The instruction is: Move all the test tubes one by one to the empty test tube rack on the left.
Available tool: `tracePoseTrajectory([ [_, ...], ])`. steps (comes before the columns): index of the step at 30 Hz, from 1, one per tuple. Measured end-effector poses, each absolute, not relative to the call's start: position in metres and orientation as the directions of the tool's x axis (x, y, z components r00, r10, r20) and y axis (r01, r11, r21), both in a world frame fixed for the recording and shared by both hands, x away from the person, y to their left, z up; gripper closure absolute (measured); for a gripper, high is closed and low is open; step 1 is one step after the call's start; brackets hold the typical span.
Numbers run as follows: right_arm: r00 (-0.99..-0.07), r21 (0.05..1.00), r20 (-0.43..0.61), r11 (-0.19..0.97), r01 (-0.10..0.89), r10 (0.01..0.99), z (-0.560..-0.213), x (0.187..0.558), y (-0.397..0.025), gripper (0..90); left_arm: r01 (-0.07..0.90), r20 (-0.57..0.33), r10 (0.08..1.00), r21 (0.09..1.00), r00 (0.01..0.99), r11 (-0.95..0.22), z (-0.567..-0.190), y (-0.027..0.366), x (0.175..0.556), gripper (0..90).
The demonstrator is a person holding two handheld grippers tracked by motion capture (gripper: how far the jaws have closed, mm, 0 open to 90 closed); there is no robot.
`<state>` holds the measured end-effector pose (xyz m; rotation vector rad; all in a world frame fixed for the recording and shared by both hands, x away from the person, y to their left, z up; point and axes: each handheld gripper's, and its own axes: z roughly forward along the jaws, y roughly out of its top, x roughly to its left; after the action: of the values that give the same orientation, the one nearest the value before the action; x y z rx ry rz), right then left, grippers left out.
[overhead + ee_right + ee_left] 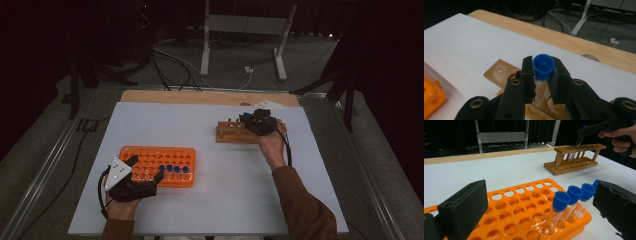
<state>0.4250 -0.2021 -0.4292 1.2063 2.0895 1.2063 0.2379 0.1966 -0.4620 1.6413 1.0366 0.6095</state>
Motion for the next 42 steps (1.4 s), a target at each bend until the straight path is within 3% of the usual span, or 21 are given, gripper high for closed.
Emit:
tracePoseTrajectory([
  [24,-0.565,0.885,0.047,0.228,0.405,0.824,-0.389,0.396,-0.222,76.6,0.290,-0.107,0.839,0.955,0.534,-0.063,-0.444,0.183,0.244,0.8],
  [42,-0.695,0.871,0.046,0.311,0.379,0.717,-0.380,0.352,-0.203,76.5,0.272,-0.068,0.772,0.952,0.632,-0.139,-0.424,0.113,0.262,0.9],
])
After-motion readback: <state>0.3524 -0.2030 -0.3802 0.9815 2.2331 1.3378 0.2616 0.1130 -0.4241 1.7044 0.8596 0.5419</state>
